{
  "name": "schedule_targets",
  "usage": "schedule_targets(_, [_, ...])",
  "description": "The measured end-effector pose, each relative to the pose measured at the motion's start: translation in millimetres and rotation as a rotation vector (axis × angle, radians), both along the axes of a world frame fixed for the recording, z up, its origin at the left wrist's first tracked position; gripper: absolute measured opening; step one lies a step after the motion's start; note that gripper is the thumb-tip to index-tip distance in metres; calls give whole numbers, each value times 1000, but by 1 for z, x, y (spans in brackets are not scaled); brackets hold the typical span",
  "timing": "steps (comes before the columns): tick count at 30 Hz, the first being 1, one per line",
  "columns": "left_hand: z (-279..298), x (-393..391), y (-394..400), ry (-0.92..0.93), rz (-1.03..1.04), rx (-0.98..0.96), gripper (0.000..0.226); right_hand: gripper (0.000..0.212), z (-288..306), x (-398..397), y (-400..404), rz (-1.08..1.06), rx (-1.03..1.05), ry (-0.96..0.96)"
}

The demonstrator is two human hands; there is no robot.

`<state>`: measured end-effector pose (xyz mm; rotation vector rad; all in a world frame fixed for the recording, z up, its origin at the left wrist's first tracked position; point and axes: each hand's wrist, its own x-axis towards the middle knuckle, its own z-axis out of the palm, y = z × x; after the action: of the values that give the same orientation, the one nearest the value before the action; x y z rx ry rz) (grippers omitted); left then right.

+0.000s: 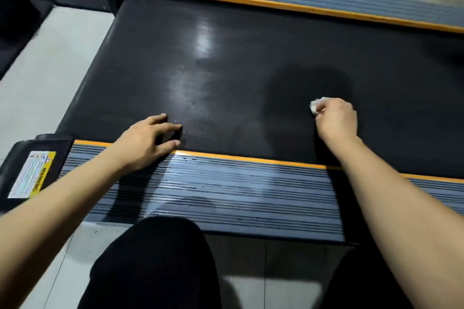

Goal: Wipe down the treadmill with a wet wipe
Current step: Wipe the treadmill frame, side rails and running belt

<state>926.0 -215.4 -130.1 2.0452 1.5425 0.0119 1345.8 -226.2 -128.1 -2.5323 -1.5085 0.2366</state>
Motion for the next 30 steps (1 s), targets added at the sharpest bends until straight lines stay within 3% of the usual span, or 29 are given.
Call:
schedule_targets(2, [-2,6,2,4,11,18,54,27,5,-43,-1,9,30,51])
schedule_targets(6, [-4,12,0,-4,57,31,51,21,-7,-174,-10,390,-6,272])
schedule_targets(8, [-7,12,-4,-8,68,53,61,16,-6,-197,-14,525,-35,308])
schedule_targets(11, [-14,12,-12,53,63,150,62,11,-8,-137,-15,442,26,132])
schedule_targets(13, [-19,13,-18,92,63,213,58,8,-12,-63,-26,202,37,-8])
schedule_targets(15, [-22,14,-20,110,64,257,57,10,-10,-1,-38,-43,31,0])
schedule_targets(17, [-25,14,-21,123,66,277,56,12,-7,5,-41,-151,-2,45])
schedule_targets(19, [-26,16,-22,127,71,284,53,15,-5,-44,-32,-62,1,51])
schedule_targets(24, [-26,16,-21,126,79,286,52,17,1,-210,-18,421,-151,327])
schedule_targets(26, [-25,15,-21,121,79,292,53,18,0,-206,-12,440,-161,346])
schedule_targets(30, [-24,17,-24,120,92,302,49,22,-2,-84,-31,184,-137,72])
